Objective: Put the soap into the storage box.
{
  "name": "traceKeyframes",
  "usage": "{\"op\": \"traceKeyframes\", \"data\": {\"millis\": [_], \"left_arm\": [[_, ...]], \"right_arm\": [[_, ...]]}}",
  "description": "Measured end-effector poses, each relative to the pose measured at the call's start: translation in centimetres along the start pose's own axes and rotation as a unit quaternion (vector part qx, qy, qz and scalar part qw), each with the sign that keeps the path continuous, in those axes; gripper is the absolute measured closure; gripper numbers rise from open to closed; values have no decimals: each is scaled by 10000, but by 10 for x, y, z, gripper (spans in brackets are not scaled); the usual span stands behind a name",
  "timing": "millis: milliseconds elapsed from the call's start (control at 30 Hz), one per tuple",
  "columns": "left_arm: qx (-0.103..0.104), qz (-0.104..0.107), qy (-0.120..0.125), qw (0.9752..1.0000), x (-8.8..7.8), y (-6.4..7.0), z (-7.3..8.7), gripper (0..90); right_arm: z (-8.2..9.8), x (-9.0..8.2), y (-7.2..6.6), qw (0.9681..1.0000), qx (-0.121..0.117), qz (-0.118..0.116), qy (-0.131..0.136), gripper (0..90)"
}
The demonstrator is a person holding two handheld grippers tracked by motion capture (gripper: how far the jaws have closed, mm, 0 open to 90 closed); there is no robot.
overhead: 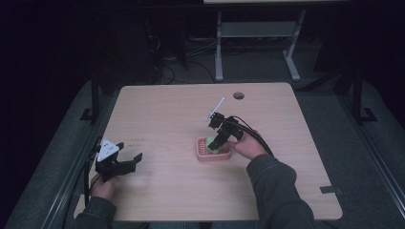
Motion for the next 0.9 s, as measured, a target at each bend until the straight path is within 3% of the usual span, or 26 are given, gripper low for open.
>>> {"op": "traceKeyframes", "data": {"millis": [900], "left_arm": [[16, -2, -58, 10000, 1, 0, 2, 140]], "right_arm": [[27, -22, 11, 9996, 245, 49, 93, 244]]}}
Point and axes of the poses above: each handheld gripper's, and its own axes: x roughly forward along the jaws, z roughly out of its underside, y roughly to its right, the point moved 8 cm from there along x, roughly forward along the jaws, and after that the axes turned 13 degrees about z, right-handed, at the moved point
